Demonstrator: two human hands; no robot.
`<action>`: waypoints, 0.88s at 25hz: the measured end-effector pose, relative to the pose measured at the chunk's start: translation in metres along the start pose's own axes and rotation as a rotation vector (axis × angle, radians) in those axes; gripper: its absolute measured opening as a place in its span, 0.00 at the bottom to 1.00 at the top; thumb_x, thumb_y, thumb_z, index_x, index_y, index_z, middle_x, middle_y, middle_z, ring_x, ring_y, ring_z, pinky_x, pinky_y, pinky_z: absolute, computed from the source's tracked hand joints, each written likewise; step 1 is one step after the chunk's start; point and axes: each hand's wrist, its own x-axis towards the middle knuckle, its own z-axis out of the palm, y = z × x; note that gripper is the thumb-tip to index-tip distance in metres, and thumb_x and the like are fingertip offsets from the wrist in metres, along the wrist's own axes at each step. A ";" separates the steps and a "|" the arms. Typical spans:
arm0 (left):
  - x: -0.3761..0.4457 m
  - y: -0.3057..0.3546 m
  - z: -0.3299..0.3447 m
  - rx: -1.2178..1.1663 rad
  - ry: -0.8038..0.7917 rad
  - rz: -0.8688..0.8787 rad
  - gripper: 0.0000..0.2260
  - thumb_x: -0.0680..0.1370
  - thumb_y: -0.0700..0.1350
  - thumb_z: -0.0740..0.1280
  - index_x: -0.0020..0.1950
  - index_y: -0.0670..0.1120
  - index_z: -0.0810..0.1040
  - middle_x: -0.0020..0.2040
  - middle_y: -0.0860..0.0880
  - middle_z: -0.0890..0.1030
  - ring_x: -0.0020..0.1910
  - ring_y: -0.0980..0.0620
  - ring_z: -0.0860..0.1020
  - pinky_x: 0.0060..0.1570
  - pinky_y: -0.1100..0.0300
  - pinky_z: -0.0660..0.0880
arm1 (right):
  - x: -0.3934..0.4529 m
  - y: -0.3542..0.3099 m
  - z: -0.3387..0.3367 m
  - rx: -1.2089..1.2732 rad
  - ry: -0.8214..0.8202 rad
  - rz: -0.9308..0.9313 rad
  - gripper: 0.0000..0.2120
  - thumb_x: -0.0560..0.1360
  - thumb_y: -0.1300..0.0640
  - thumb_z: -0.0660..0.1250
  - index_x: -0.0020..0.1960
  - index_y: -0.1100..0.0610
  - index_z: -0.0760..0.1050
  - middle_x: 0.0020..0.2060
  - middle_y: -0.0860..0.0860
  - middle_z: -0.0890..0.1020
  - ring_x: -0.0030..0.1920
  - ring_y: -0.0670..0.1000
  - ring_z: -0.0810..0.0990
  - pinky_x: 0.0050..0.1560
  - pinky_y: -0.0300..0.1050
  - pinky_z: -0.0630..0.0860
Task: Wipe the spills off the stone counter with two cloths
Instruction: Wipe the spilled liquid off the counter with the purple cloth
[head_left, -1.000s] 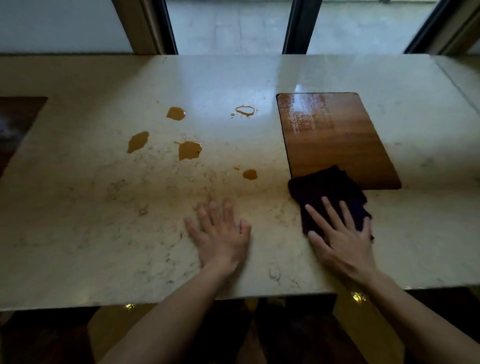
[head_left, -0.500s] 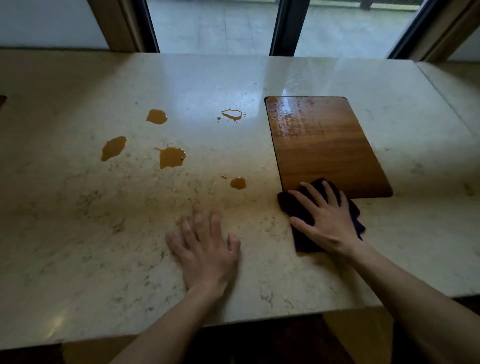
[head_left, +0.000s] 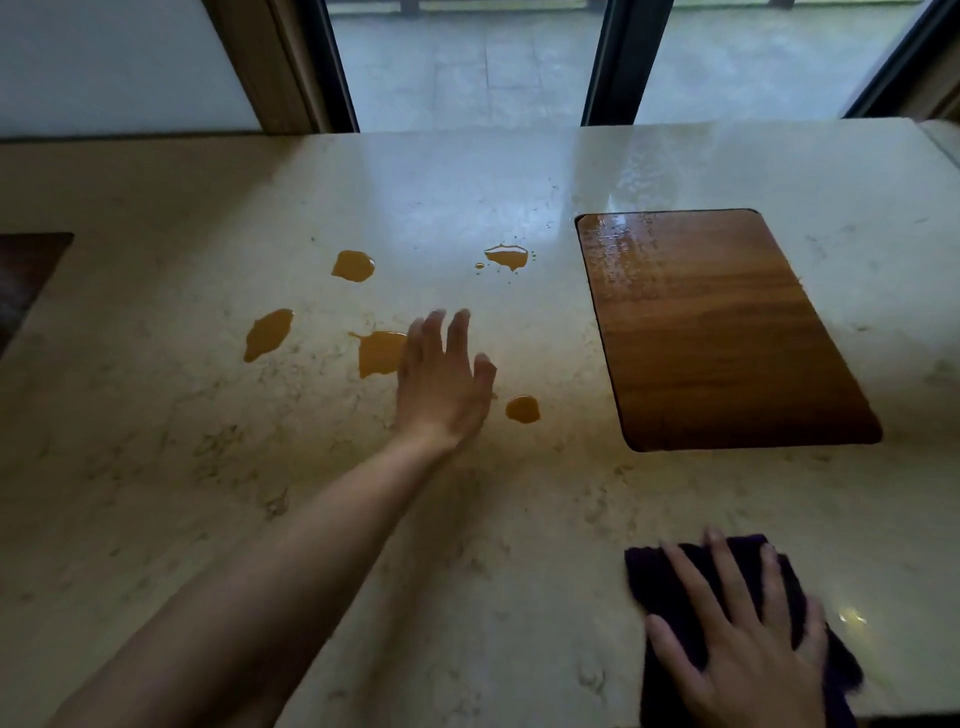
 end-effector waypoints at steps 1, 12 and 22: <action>0.032 -0.002 0.006 0.020 0.001 -0.009 0.25 0.82 0.53 0.54 0.78 0.48 0.55 0.79 0.44 0.56 0.78 0.42 0.53 0.77 0.46 0.53 | 0.016 -0.009 -0.012 0.006 -0.027 0.077 0.35 0.72 0.26 0.42 0.71 0.29 0.27 0.78 0.42 0.35 0.78 0.58 0.42 0.73 0.68 0.47; 0.095 -0.003 0.030 0.142 -0.016 -0.027 0.29 0.80 0.56 0.44 0.81 0.49 0.46 0.82 0.45 0.47 0.81 0.47 0.45 0.78 0.46 0.46 | 0.331 -0.015 -0.152 0.126 0.335 0.098 0.31 0.77 0.30 0.45 0.78 0.37 0.50 0.80 0.51 0.52 0.78 0.65 0.48 0.70 0.76 0.47; 0.095 -0.009 0.036 0.256 -0.041 -0.015 0.32 0.76 0.54 0.55 0.78 0.44 0.62 0.79 0.42 0.61 0.78 0.42 0.61 0.75 0.42 0.57 | 0.581 -0.092 -0.275 0.215 0.292 0.067 0.32 0.77 0.34 0.50 0.77 0.45 0.51 0.80 0.48 0.49 0.78 0.63 0.41 0.71 0.75 0.39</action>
